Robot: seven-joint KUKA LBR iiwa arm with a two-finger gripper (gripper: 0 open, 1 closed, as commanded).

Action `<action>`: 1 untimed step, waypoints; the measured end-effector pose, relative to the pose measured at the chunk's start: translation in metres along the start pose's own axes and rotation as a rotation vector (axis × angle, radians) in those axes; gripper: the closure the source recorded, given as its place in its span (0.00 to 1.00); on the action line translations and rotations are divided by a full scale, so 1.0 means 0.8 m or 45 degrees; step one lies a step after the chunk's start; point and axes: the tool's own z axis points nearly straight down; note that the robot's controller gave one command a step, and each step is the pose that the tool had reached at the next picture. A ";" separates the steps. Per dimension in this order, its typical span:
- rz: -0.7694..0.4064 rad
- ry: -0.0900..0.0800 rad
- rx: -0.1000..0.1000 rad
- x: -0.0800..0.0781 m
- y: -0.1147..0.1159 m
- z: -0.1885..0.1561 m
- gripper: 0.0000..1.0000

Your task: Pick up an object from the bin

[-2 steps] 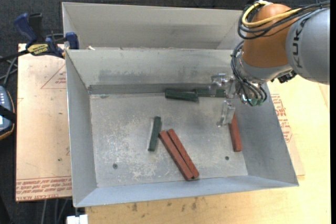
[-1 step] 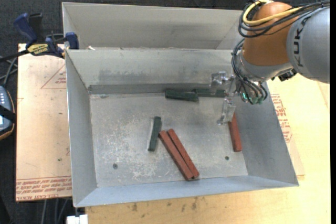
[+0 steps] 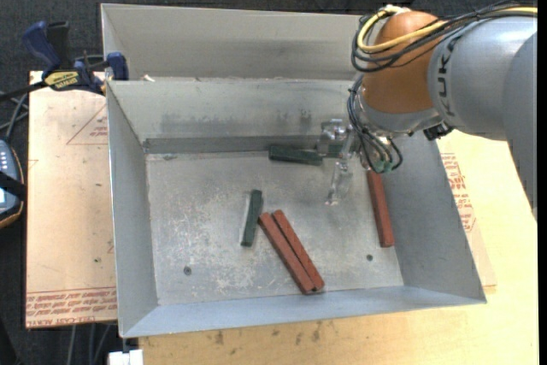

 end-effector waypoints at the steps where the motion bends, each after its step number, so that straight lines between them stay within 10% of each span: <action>1: -0.121 0.010 -0.004 -0.003 0.030 0.019 0.00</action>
Offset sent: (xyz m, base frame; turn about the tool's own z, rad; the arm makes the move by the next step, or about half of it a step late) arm 0.0137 0.0670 -0.0461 -0.1509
